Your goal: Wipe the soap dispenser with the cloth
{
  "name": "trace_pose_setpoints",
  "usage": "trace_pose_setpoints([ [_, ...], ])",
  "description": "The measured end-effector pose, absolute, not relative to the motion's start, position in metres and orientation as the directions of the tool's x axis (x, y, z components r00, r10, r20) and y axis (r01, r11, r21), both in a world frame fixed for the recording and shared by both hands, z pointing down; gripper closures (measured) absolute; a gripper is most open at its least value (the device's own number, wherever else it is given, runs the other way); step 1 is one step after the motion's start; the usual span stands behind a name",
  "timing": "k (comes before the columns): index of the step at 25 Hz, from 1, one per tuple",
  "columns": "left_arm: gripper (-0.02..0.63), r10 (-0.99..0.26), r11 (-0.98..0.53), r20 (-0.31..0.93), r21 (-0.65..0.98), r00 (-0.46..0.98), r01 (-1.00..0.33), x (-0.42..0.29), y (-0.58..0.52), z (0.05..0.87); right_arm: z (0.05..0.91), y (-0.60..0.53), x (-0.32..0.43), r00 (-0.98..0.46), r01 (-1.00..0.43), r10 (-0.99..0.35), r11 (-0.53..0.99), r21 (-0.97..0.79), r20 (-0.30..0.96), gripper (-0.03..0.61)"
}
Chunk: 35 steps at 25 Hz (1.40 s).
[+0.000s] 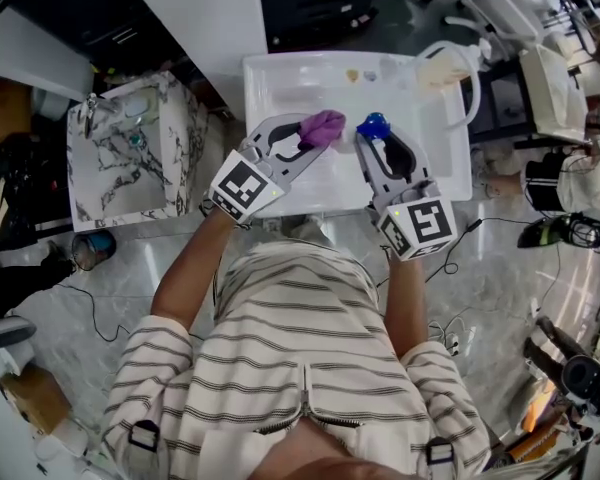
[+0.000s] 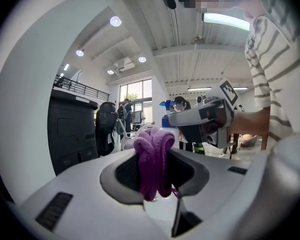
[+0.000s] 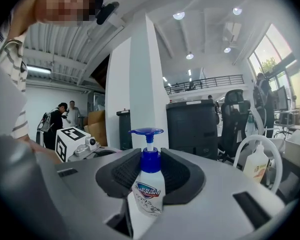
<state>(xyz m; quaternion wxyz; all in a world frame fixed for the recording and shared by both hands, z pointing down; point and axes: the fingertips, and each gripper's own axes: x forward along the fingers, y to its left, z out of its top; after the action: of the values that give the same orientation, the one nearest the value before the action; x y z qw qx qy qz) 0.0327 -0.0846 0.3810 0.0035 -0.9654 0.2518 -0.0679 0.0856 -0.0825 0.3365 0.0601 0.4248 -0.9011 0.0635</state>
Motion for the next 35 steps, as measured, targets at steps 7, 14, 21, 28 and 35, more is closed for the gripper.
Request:
trace_pose_setpoints([
  [7,0.491,-0.369,-0.929,0.138,-0.037,0.919,-0.368,0.037,-0.081,0.384,0.337,-0.076,0.080,-0.705,-0.708,-0.694,0.701,-0.086,0.147,0.449],
  [14,0.491,-0.268,-0.963,0.142,-0.052,0.953,-0.263,0.044,-0.078,0.385,0.334,-0.068,0.077,-0.773,-0.634,-0.623,0.766,-0.108,0.120,0.448],
  [21,0.492,-0.191,-0.982,0.134,-0.017,0.972,-0.190,0.047,-0.078,0.393,0.335,-0.059,0.069,-0.813,-0.581,-0.569,0.806,-0.110,0.122,0.449],
  [28,0.494,-0.167,-0.985,0.167,0.015,0.972,-0.172,0.051,-0.078,0.413,0.331,-0.053,0.064,-0.836,-0.549,-0.541,0.825,-0.132,0.094,0.448],
  [35,0.492,-0.153,-0.983,0.167,0.075,0.974,-0.167,0.046,-0.072,0.425,0.328,-0.053,0.064,-0.842,-0.540,-0.535,0.829,-0.144,0.075,0.448],
])
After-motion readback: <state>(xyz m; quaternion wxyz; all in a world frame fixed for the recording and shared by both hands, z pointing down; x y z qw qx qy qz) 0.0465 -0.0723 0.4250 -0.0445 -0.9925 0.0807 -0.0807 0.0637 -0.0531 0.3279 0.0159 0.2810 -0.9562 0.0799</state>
